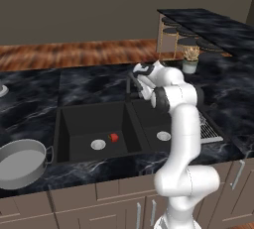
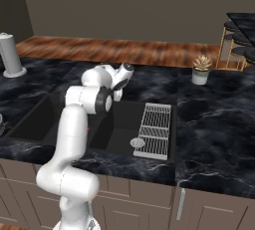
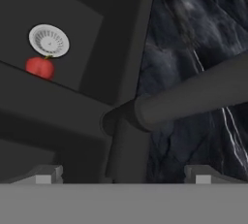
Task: Dump the bell pepper from the pot into the sink. Then turn on the water and wash the bell pepper. Then turn off the water and put the bell pepper back in the pot.
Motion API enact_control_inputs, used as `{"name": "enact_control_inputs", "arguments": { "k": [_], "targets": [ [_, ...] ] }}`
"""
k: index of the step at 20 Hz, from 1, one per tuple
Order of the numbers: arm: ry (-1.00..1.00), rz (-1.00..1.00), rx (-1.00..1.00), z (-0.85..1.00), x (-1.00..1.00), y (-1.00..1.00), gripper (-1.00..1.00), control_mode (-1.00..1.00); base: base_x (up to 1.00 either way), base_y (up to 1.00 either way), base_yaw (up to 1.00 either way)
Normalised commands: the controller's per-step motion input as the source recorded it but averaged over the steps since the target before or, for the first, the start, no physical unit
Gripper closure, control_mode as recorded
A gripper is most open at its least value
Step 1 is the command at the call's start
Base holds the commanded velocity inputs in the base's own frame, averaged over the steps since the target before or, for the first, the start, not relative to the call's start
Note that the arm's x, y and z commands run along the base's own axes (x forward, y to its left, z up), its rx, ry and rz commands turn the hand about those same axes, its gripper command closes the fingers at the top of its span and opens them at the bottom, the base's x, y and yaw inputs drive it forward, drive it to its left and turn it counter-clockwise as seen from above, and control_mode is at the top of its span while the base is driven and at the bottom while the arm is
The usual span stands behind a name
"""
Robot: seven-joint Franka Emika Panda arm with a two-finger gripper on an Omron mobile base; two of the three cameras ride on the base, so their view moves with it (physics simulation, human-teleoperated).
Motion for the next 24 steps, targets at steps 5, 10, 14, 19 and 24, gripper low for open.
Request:
{"name": "enact_control_inputs", "arguments": {
  "k": [5, 10, 14, 19, 24],
  "targets": [
    [0.04, 0.0, 0.0, -0.12, 0.24, 0.0, -1.0, -1.0, 0.0, 0.0, 0.0],
    [0.06, 0.0, 0.0, -0.21, 0.09, 0.0, -1.0, -1.0, 0.0, 0.0, 0.0],
    [0.04, 0.01, 0.0, -0.24, 0.01, 0.0, -1.0, -1.0, 0.0, 0.0, 0.0],
    [0.05, 0.0, 0.0, -0.27, 0.0, 0.0, -1.0, -1.0, 0.0, 0.0, 0.0],
    [0.04, 0.01, 0.0, -0.35, 0.0, 0.0, -1.0, -1.0, 0.0, 0.0, 0.0]
  ]
}}
